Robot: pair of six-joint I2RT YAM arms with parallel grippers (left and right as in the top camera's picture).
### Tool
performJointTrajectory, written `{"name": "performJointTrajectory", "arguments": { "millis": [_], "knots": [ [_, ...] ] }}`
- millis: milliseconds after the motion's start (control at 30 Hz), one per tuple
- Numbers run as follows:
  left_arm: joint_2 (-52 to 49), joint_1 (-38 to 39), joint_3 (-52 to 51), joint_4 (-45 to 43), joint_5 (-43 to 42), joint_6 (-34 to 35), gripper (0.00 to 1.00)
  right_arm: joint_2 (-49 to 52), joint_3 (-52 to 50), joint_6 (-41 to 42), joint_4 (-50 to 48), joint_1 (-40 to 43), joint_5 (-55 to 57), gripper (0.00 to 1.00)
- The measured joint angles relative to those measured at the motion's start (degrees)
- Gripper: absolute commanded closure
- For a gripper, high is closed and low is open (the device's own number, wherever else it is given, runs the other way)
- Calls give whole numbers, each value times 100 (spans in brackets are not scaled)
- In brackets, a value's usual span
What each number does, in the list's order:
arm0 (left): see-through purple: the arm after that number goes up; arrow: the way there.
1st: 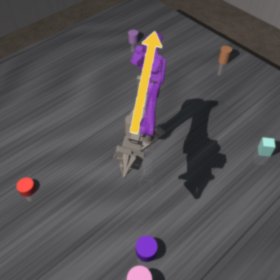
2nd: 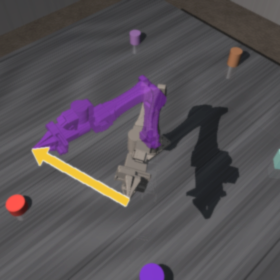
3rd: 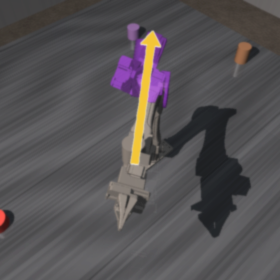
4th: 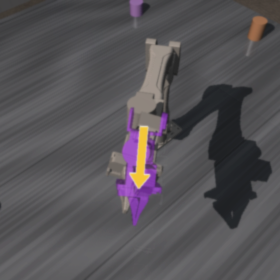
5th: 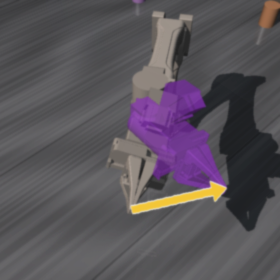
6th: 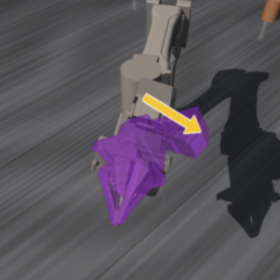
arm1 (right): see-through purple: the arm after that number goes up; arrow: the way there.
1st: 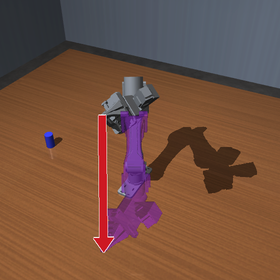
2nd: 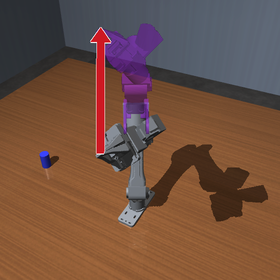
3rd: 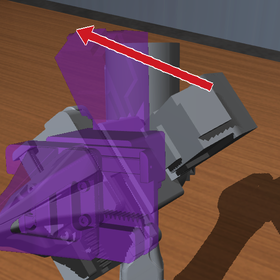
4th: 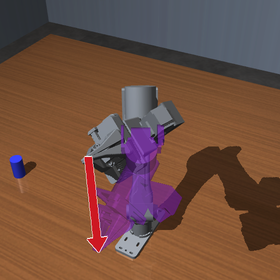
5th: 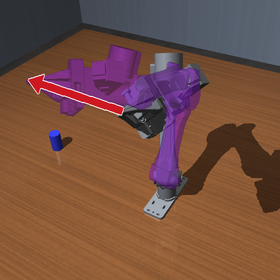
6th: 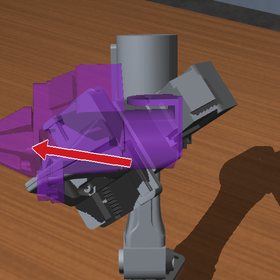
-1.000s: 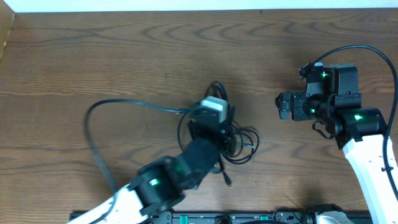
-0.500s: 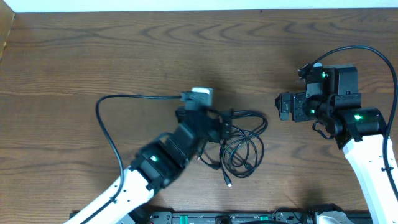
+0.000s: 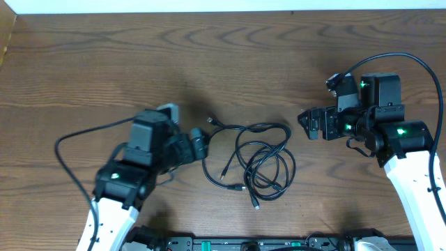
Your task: Untangle cables
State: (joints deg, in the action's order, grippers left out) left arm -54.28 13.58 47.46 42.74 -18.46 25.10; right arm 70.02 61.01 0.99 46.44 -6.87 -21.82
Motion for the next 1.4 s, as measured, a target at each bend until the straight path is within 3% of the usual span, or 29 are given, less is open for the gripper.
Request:
{"name": "performJointTrajectory", "arguments": {
  "millis": [233, 500, 667, 900, 1067, 1400],
  "knots": [
    [39, -752, 2, 719, -374, -850, 4, 0, 0, 446, -2, -11, -503, 5],
    [87, -813, 2, 586, -404, -1130, 4, 33, 0, 1410, 44, -363, -570, 10],
    [667, -813, 15, 588, -105, -1169, 4, 166, -162, 2046, 35, -682, -229, 9],
    [1921, -813, 87, 695, 549, -1204, 2, 570, -354, 2435, -304, -708, -190, 40],
    [2155, -813, 144, 793, 782, -1204, 2, 621, -363, 2463, -691, -721, -610, 39],
    [2133, -813, 144, 863, 855, -1207, 2, 623, -363, 2363, -501, -1108, -555, 35]
  ]
}}
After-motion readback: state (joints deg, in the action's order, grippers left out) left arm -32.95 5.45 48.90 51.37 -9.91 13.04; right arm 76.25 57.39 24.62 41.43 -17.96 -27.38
